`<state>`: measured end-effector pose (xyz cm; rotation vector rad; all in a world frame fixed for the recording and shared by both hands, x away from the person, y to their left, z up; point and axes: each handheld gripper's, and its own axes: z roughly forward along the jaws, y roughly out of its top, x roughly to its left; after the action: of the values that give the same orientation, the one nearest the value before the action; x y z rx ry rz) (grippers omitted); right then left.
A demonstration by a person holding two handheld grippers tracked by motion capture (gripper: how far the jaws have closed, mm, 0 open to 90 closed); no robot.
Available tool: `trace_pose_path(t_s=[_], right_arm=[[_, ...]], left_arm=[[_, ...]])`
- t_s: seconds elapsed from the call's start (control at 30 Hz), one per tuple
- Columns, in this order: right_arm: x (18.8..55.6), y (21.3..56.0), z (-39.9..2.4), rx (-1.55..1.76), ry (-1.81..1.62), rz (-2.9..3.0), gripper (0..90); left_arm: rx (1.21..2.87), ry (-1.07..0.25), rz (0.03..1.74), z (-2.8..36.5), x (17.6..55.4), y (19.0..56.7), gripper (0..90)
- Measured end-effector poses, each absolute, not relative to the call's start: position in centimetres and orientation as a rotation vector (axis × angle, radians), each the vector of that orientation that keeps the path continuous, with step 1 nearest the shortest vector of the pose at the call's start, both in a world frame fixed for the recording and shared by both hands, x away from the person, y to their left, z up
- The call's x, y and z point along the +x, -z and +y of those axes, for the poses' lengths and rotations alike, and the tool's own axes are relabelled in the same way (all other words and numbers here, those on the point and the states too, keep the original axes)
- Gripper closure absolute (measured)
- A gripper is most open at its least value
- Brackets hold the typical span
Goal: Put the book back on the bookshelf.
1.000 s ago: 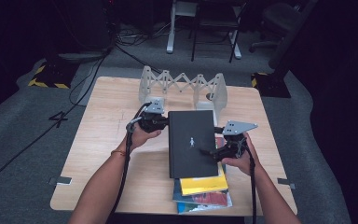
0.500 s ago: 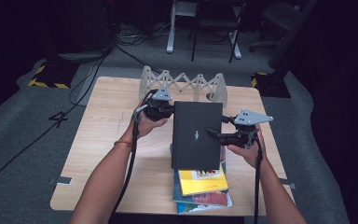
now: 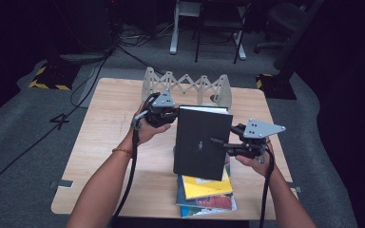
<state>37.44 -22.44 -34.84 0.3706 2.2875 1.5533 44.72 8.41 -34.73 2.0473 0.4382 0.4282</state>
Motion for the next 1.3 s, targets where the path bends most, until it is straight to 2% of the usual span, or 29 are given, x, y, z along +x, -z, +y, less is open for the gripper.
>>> trace_pose_path(t_s=[0.27, 0.5, 0.7, 0.8, 1.1, 1.2, 1.3], right_arm=[[35.7, 34.6, -22.5, 0.28, -1.595, 2.274, 62.7], [34.9, 34.4, -22.2, 0.215, -1.616, 2.255, 66.7], [34.5, 34.7, -22.4, 0.199, -1.636, 2.254, 68.8], [34.1, 34.9, -22.5, 0.18, -1.636, 2.246, 69.3], [33.3, 35.1, -22.6, 0.163, -1.639, 2.246, 70.9], [33.0, 35.2, -22.7, 0.154, -1.641, 2.243, 71.4], [32.8, 35.3, -22.8, 0.149, -1.644, 2.246, 71.8]], left_arm=[[2.032, -0.487, 0.456, 9.4, 43.2, 34.5, 80.4], [2.001, -0.435, 0.462, 10.1, 42.9, 35.2, 79.1], [2.026, -0.451, 0.452, 10.1, 42.1, 35.3, 70.4], [2.065, -0.49, 0.486, 10.0, 41.1, 35.5, 59.7], [2.101, -0.484, 0.518, 11.1, 38.6, 37.5, 48.8], [2.122, -0.514, 0.564, 11.4, 37.7, 38.4, 41.4], [2.146, -0.505, 0.58, 11.5, 37.0, 39.4, 37.8]])
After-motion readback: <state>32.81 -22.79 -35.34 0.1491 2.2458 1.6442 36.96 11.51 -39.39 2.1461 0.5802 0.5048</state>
